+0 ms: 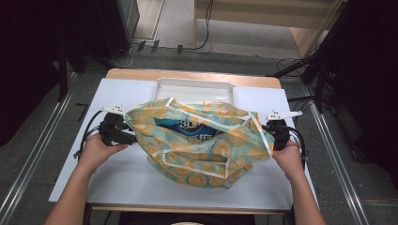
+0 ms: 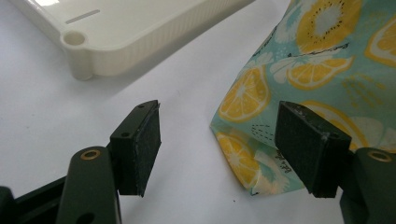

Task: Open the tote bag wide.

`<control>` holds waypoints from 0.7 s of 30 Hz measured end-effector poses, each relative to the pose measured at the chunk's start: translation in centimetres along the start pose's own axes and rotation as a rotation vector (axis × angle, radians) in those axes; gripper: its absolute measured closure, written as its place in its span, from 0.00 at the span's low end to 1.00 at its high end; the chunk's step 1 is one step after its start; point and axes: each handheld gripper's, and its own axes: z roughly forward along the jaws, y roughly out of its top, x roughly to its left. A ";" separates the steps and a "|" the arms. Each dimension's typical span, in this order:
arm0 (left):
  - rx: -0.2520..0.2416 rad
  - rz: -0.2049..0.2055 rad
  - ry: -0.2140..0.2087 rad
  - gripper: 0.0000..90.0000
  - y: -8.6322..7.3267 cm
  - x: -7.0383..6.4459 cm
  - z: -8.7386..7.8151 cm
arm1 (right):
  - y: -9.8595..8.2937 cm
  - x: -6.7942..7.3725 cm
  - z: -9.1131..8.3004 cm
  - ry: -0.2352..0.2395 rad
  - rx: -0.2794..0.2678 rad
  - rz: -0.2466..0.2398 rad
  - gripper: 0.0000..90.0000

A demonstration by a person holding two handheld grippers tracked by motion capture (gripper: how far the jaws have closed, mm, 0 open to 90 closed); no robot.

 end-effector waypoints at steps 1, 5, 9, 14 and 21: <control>0.002 0.004 0.003 0.36 0.0 0.0 0.0 | 0.0 0.0 0.0 0.002 0.001 -0.001 0.46; 0.001 0.003 -0.006 0.37 0.0 -0.1 0.0 | 0.0 0.0 -0.1 0.000 -0.001 -0.004 0.46; 0.004 0.004 -0.003 0.37 0.0 -0.1 0.0 | 0.0 0.0 -0.1 0.000 -0.004 -0.003 0.46; 0.007 0.002 -0.006 0.38 0.1 -0.1 -0.1 | 0.0 0.0 -0.2 0.003 -0.010 -0.006 0.47; 0.002 -0.010 -0.005 0.42 0.1 0.0 -0.2 | 0.0 0.1 -0.2 0.003 -0.013 -0.020 0.47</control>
